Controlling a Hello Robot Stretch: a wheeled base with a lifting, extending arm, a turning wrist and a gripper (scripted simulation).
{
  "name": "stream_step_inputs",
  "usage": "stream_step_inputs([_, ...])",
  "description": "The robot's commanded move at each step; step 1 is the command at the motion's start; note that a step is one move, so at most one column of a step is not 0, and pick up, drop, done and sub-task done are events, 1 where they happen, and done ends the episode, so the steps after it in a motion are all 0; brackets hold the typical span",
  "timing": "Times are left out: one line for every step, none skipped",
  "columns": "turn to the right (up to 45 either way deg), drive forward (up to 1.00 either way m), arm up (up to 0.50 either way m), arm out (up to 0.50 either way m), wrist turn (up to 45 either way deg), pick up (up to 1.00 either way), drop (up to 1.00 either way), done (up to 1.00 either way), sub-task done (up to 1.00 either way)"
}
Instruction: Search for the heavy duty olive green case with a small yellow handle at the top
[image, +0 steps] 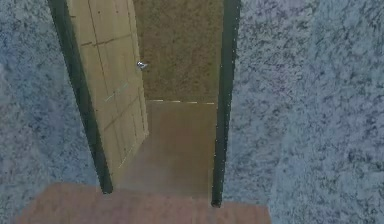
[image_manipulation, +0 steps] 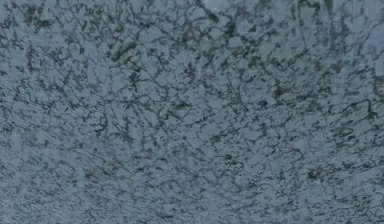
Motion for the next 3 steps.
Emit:
stream_step_inputs([0.0, 0.1, 0.0, 0.0, 0.0, 0.0, 0.0, 0.0, 0.0])
stream_step_inputs([6.0, 0.0, 0.0, 0.0, 0.0, 0.0, 0.0, 0.0, 0.0])
stream_step_inputs([0.0, 0.15, 0.0, 0.0, 0.0, 0.0, 0.0, 0.0, 0.0])
